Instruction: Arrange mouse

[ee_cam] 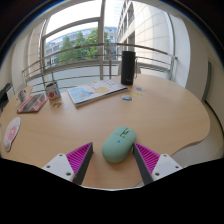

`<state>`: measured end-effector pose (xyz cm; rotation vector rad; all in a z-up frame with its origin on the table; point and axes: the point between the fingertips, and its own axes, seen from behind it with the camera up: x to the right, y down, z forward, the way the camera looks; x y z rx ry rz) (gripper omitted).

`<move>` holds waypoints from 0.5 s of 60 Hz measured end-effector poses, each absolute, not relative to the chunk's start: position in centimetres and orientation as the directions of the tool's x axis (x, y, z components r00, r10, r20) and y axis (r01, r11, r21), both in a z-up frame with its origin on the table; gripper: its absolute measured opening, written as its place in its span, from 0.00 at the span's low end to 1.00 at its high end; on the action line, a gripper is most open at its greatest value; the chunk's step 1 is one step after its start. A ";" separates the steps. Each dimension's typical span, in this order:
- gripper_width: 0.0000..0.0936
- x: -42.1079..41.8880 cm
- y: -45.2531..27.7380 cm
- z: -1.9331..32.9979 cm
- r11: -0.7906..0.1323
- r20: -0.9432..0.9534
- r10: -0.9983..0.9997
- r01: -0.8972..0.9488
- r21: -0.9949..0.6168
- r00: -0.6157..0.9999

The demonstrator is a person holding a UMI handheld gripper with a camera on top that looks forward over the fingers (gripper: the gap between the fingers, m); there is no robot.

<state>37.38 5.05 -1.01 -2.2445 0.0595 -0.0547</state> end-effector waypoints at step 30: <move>0.44 35.6 8.5 -0.9 -0.596 0.077 -0.057 0.028 -0.803 0.995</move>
